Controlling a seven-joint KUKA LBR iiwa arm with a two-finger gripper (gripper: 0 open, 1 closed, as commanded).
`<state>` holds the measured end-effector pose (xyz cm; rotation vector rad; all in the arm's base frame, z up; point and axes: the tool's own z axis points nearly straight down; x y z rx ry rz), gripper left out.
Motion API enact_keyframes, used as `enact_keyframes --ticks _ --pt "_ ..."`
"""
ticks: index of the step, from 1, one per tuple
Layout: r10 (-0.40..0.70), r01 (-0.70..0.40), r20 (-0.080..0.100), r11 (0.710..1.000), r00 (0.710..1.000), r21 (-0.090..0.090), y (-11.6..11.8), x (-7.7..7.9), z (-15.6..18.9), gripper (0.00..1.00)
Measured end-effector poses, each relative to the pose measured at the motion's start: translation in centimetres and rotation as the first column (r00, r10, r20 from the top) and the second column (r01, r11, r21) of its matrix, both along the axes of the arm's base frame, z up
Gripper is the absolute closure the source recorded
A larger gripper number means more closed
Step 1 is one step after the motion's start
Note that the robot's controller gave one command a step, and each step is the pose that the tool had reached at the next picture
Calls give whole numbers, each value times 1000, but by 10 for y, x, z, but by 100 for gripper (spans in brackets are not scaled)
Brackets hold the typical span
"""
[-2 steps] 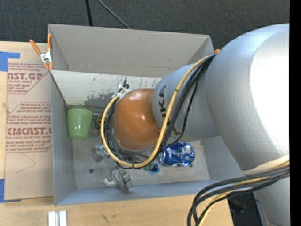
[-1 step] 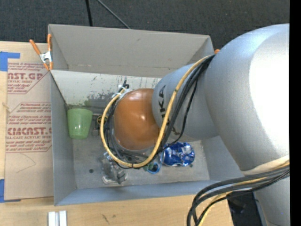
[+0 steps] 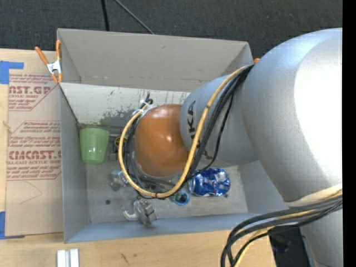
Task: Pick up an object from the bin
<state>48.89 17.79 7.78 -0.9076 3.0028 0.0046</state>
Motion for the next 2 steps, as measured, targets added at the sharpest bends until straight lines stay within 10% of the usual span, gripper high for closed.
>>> enact_keyframes --ticks 1,2 --pt "0 0 -2 1000 1000 -1 0 0 0 100" --pt "19 -19 7 1000 1000 1 28 -4 164 100"
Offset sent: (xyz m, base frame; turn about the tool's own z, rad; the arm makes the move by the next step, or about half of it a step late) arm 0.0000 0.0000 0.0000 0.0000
